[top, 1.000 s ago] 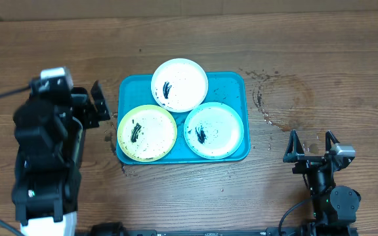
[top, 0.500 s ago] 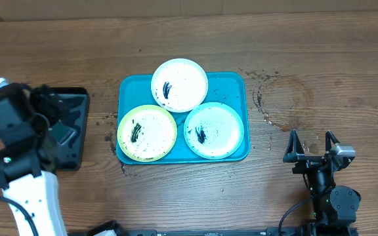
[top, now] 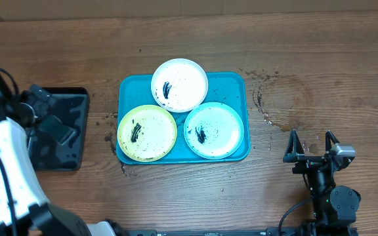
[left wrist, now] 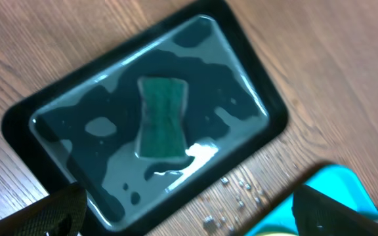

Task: Clean dirty plates on tray and stack at the side
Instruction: 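Move the left gripper over the black basin toward the green sponge, then grasp the green sponge in the soapy water with the left gripper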

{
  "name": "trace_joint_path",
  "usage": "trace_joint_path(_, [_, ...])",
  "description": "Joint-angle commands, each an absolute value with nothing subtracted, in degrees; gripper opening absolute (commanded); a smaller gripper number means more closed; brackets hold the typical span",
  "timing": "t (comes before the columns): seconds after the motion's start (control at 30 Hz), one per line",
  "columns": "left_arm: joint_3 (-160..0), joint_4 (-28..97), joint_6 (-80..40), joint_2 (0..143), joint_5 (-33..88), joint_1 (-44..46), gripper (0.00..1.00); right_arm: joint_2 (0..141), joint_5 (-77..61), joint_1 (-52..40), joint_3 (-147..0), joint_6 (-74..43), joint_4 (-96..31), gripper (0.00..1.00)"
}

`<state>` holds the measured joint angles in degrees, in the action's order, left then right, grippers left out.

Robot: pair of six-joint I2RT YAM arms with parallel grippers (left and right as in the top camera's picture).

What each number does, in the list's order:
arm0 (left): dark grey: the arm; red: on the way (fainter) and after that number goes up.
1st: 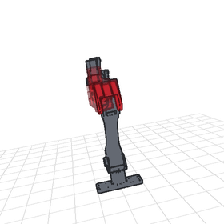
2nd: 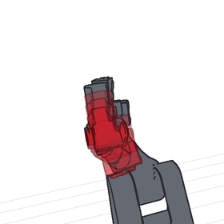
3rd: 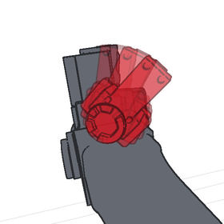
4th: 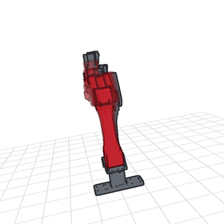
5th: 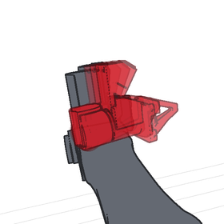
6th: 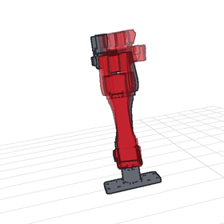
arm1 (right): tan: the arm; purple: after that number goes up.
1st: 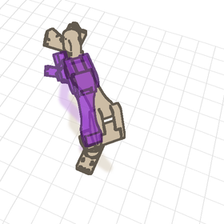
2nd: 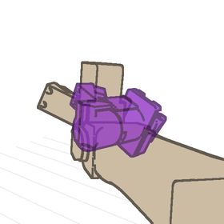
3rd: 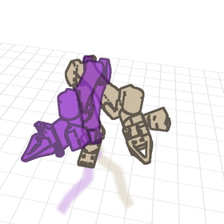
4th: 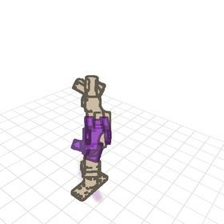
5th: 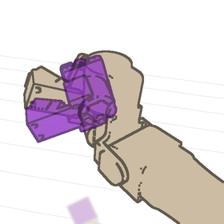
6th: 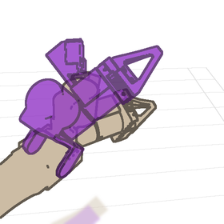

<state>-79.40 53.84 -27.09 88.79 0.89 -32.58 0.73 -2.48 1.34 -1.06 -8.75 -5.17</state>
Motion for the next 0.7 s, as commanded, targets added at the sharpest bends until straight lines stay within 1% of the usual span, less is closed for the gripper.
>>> trace_joint_path(0.0, [-81.1, 54.7, -27.9, 93.0, 1.5, -33.0, 1.00, 0.3, -1.7, 0.9, -0.5, -8.5, -4.8, 1.00])
trace_joint_path(0.17, [-81.1, 55.7, -28.5, 99.0, 0.9, -32.5, 1.00, 0.3, -1.7, 0.9, -0.5, -8.5, -4.8, 1.00])
trace_joint_path(0.3, [-81.1, 55.4, -32.2, 103.9, -1.8, -32.6, 1.00, 0.3, -1.7, 0.9, -0.5, -8.5, -4.8, 1.00])
trace_joint_path(0.67, [-81.1, 54.6, -32.1, 114.0, -1.3, -32.6, 1.00, 0.3, -1.7, 0.9, -0.5, -8.5, -4.8, 1.00])
